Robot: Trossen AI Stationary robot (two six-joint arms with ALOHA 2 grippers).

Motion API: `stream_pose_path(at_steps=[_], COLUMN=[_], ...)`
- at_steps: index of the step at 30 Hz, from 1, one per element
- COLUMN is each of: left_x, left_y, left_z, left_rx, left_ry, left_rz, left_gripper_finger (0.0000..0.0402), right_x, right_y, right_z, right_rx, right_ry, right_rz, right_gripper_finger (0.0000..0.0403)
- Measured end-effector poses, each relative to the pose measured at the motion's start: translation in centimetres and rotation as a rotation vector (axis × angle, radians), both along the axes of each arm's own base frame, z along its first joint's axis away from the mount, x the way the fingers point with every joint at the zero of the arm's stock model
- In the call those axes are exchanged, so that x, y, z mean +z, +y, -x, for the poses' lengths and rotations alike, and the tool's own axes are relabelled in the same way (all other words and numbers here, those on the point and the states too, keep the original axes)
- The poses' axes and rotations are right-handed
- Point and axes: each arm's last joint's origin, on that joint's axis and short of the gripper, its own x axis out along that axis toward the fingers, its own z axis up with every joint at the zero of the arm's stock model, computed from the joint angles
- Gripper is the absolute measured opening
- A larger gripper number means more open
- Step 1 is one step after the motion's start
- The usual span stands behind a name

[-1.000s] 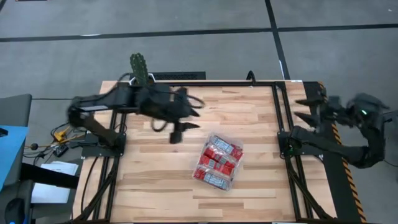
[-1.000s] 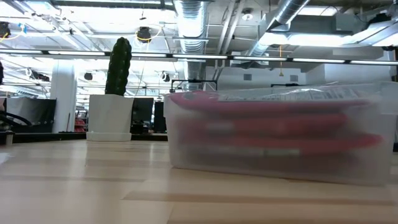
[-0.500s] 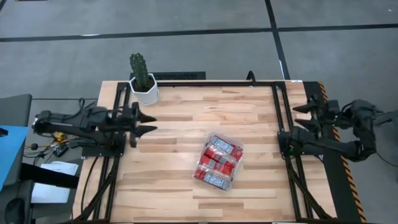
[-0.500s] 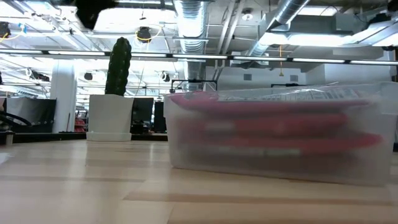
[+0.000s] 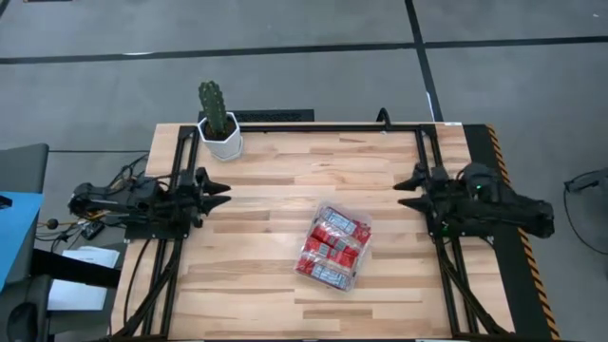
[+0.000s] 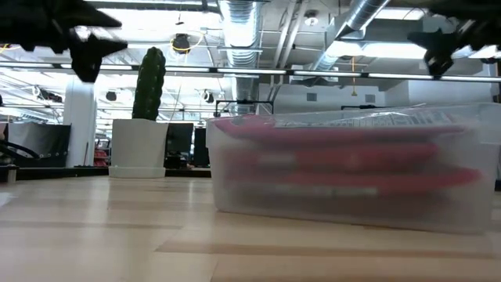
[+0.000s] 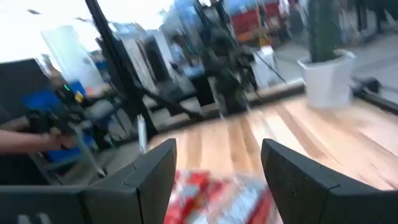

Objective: Sort popcorn bags into baskets
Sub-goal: Return to Home Position

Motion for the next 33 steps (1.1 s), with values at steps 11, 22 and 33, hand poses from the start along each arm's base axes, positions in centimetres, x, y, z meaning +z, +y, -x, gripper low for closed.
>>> stream_pose_path(at_steps=[11,22,33], left_x=[-1.9,-2.1,-3.4], left_y=[-0.1,0.2,0.2], left_z=[-0.5,-0.5,-0.5], left_rx=[-0.007,0.082,0.083], left_ry=[0.045,0.069,0.197], left_rz=[0.053,0.018,0.028], left_gripper_finger=[0.0171,0.0171,0.0171], right_x=[-6.7,-7.2,-7.3], right_y=[0.7,1.0,1.0], right_z=[-3.0,-3.1,-3.1], right_rx=[0.112,0.011,0.011], right_ry=[-0.032,0.005,0.014], right_rz=[-0.085,0.016,0.019], right_gripper_finger=[0.0260,0.0260,0.0260])
